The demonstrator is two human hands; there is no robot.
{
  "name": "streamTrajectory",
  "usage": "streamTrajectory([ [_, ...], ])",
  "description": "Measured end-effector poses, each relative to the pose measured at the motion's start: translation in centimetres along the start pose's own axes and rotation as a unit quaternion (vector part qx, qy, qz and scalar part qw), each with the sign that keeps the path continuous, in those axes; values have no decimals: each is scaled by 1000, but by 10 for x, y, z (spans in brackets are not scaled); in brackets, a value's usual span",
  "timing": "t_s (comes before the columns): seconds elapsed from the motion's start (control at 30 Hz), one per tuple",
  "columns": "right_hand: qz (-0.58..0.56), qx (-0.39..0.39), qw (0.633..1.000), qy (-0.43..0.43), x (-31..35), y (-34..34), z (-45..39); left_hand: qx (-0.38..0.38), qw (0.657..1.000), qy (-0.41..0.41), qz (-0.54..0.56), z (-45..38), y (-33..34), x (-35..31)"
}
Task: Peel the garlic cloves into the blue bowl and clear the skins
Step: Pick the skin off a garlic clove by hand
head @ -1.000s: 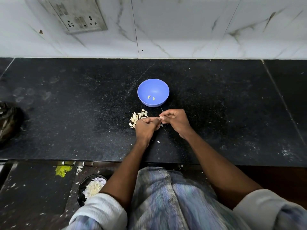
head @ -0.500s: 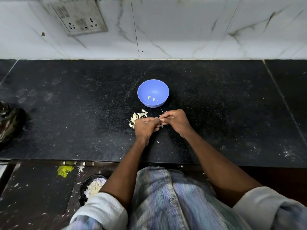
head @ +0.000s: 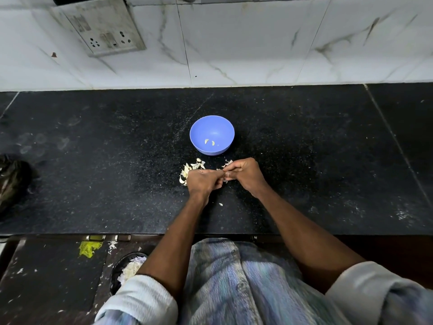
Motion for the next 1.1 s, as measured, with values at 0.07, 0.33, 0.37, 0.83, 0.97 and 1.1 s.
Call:
streamTrajectory([
  [0.07, -2, -1, 1000, -2, 2, 1, -1, -12, 1000, 4, 0, 1, 0, -1],
  [0.33, -57, 17, 998, 3, 6, 4, -2, 3, 999, 39, 1, -3, 0, -5],
  [0.37, -63, 17, 998, 13, 3, 4, -3, 6, 999, 42, -3, -3, 1, -5],
  [0.83, -139, 26, 986, 84, -5, 6, -2, -27, 971, 188, -146, -5, -8, -14],
  [0.97, -119, 16, 990, 74, -3, 6, -3, -42, 964, 220, -141, 1, -9, -19],
  [1.1, -105, 0, 992, 70, -4, 5, -5, -74, 956, 236, -156, 5, -13, -24],
])
Point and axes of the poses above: each hand's wrist, its own z-axis away from the middle knuckle, its own y-axis out of the palm, x = y × z, the point moved 6 cm from there along -z, towards the middle knuckle, and after that the axes turned 13 degrees about -z, right-handed, at the moved point
